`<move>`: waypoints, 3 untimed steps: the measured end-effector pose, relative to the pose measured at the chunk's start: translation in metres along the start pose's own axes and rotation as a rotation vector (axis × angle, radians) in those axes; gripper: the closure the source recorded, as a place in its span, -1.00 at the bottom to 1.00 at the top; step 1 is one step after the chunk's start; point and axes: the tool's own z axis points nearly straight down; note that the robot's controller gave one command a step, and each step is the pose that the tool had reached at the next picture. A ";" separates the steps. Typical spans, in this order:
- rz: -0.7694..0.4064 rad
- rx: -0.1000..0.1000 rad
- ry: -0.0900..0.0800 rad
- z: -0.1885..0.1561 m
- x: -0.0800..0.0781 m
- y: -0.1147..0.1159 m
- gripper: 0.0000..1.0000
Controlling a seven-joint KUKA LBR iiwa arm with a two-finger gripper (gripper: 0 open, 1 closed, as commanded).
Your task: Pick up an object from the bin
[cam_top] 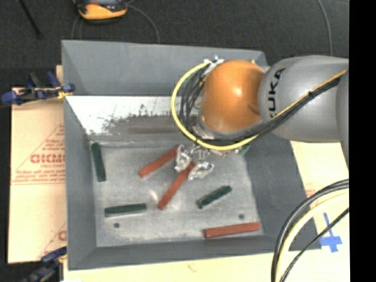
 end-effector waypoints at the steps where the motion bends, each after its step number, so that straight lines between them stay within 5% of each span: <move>1: -0.064 -0.010 0.007 -0.042 0.002 0.007 1.00; 2: -0.044 0.008 -0.009 -0.027 -0.005 -0.025 1.00; 3: -0.042 -0.017 0.011 -0.033 0.003 -0.017 1.00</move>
Offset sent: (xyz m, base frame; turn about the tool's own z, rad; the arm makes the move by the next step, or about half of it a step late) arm 0.0469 -0.0301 -0.0467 -0.0140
